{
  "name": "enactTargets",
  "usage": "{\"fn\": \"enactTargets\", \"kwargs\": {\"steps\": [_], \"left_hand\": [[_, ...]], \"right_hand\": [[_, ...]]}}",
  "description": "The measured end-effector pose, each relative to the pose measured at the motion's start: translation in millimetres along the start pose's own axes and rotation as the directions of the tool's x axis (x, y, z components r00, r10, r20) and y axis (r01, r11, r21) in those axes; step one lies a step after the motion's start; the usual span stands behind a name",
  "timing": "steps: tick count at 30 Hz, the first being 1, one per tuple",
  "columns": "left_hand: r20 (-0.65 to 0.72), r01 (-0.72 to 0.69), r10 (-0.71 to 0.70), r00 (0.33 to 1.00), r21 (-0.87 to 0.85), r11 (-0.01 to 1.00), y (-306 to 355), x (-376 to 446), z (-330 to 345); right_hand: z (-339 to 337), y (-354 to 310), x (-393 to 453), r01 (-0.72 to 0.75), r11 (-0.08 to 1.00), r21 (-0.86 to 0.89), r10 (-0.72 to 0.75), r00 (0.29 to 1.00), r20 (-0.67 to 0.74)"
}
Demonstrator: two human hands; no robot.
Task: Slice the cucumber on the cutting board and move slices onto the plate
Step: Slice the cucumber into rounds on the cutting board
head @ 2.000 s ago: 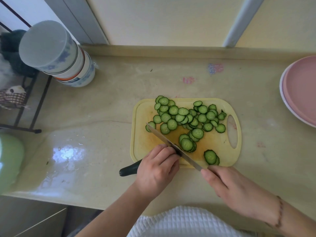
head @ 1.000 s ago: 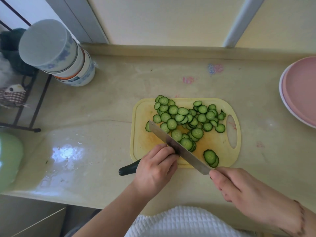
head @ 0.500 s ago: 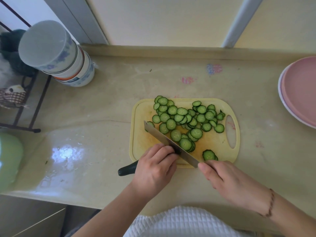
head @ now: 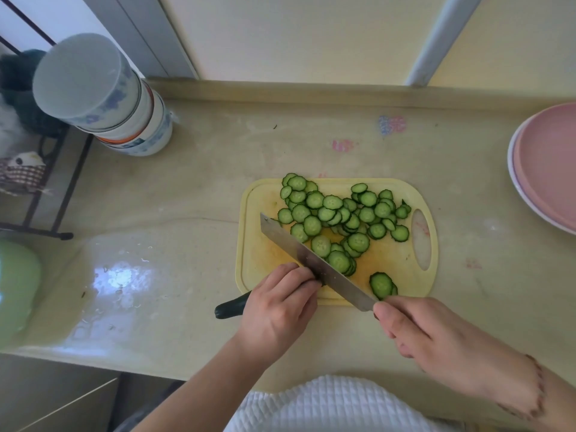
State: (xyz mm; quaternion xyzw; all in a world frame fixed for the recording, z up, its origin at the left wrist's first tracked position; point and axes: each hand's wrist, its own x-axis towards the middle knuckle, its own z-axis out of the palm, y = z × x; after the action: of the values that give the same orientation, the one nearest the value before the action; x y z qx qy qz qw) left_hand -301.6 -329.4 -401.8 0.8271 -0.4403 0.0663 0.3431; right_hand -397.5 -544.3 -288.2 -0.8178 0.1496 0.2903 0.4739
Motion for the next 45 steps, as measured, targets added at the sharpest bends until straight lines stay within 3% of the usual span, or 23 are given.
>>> {"fn": "enactTargets", "kwargs": {"steps": [19, 31, 45], "left_hand": [[-0.015, -0.006, 0.006, 1.0, 0.006, 1.0, 0.1, -1.1, 1.8], [-0.02, 0.002, -0.002, 1.0, -0.011, 1.0, 0.3, -1.1, 1.2], [-0.02, 0.019, -0.02, 1.0, -0.019, 1.0, 0.5, -0.8, 1.2]], "right_hand": [[26.4, 6.8, 29.8, 0.028, 0.986, -0.166, -0.036, 0.998, -0.046], [7.6, 3.0, 9.3, 0.015, 1.0, -0.026, -0.016, 1.0, -0.024], [6.9, 4.5, -0.6, 0.013, 0.998, -0.062, -0.014, 1.0, -0.022]]}}
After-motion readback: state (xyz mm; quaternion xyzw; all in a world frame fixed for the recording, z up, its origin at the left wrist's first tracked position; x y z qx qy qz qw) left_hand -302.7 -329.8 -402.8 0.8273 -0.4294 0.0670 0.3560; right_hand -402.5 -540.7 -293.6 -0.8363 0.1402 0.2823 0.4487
